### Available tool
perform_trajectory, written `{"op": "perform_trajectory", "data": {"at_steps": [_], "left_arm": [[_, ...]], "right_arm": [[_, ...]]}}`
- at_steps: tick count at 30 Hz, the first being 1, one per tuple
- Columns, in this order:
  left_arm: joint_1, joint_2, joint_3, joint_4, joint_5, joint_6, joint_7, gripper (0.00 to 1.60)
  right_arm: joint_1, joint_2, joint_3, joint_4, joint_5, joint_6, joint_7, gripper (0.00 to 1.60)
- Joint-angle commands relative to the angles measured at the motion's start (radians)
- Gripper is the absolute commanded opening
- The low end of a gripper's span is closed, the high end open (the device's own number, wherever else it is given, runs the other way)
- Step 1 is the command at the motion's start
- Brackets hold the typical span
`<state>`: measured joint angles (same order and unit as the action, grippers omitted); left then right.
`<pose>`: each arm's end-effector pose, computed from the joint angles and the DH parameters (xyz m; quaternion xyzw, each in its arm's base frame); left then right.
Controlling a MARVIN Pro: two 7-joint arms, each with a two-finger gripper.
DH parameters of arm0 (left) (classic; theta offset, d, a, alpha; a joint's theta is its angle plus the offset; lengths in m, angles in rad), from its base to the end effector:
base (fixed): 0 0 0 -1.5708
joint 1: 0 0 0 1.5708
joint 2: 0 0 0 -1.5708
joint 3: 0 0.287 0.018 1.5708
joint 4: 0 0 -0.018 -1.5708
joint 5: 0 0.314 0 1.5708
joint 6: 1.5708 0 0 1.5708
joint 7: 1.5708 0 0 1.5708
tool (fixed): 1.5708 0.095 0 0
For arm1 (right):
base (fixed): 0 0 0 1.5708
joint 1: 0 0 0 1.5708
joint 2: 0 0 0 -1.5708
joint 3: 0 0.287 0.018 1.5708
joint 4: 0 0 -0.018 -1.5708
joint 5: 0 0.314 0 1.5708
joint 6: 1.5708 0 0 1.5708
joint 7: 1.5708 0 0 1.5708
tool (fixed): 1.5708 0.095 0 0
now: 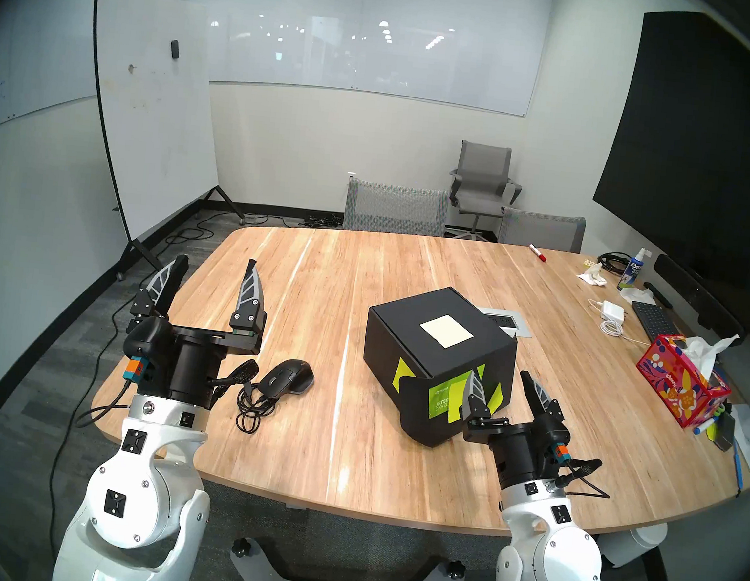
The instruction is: Open the box and place the mouse inside
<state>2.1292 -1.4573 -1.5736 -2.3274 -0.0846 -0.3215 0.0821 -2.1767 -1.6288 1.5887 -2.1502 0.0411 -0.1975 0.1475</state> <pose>0.2576 0.0113 -0.1614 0.5034 0.0104 0.8640 0.0078 0.2578 0.0105 -0.2556 -0.6410 -0.0107 -0.7655 0.0540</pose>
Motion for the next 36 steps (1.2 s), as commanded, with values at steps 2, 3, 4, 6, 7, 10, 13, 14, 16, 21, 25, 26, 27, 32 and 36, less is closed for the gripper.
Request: {"op": "perform_trajectory", "data": {"at_steps": [2, 3, 4, 6, 7, 10, 13, 14, 16, 21, 25, 26, 27, 32, 36], "left_arm": [[0.002, -0.001, 0.0, -0.018, -0.001, -0.002, 0.0, 1.6], [0.002, -0.001, 0.0, -0.018, -0.001, -0.002, 0.0, 1.6], [0.002, -0.001, 0.0, -0.018, -0.001, -0.002, 0.0, 1.6], [0.002, -0.001, 0.0, -0.018, -0.001, -0.002, 0.0, 1.6], [0.002, -0.001, 0.0, -0.018, -0.001, -0.002, 0.0, 1.6], [0.002, -0.001, 0.0, -0.018, -0.001, -0.002, 0.0, 1.6], [0.002, -0.001, 0.0, -0.018, -0.001, -0.002, 0.0, 1.6], [0.002, -0.001, 0.0, -0.018, -0.001, -0.002, 0.0, 1.6], [0.002, -0.001, 0.0, -0.018, -0.001, -0.002, 0.0, 1.6], [0.002, -0.001, 0.0, -0.018, -0.001, -0.002, 0.0, 1.6], [0.002, -0.001, 0.0, -0.018, -0.001, -0.002, 0.0, 1.6], [0.002, -0.001, 0.0, -0.018, -0.001, -0.002, 0.0, 1.6], [0.002, -0.001, 0.0, -0.018, -0.001, -0.002, 0.0, 1.6], [0.002, -0.001, 0.0, -0.017, -0.001, -0.002, 0.0, 1.6], [0.002, -0.001, 0.0, -0.017, -0.001, -0.002, 0.0, 1.6]], "right_arm": [[-0.044, 0.013, -0.029, -0.06, -0.007, -0.013, -0.025, 1.6], [-0.048, 0.014, -0.032, -0.062, -0.008, -0.013, -0.029, 1.6], [-0.052, 0.016, -0.034, -0.065, -0.008, -0.013, -0.033, 1.6], [-0.06, 0.021, -0.04, -0.068, -0.008, -0.015, -0.042, 1.6], [-0.065, 0.023, -0.044, -0.07, -0.008, -0.017, -0.046, 1.6], [-0.089, 0.037, -0.061, -0.079, -0.008, -0.022, -0.071, 1.6], [-0.103, 0.044, -0.069, -0.082, -0.009, -0.027, -0.083, 1.6], [-0.111, 0.048, -0.074, -0.085, -0.01, -0.028, -0.09, 1.6], [-0.125, 0.057, -0.083, -0.087, -0.011, -0.038, -0.101, 1.6], [-0.172, 0.083, -0.105, -0.094, -0.017, -0.066, -0.141, 1.6], [-0.191, 0.093, -0.112, -0.095, -0.016, -0.082, -0.157, 1.6], [-0.198, 0.097, -0.114, -0.096, -0.016, -0.087, -0.162, 1.6], [-0.207, 0.104, -0.116, -0.099, -0.015, -0.093, -0.172, 1.6], [-0.26, 0.094, -0.101, -0.111, -0.023, -0.118, -0.18, 1.6], [-0.326, 0.096, -0.082, -0.125, -0.022, -0.16, -0.193, 1.6]]}}
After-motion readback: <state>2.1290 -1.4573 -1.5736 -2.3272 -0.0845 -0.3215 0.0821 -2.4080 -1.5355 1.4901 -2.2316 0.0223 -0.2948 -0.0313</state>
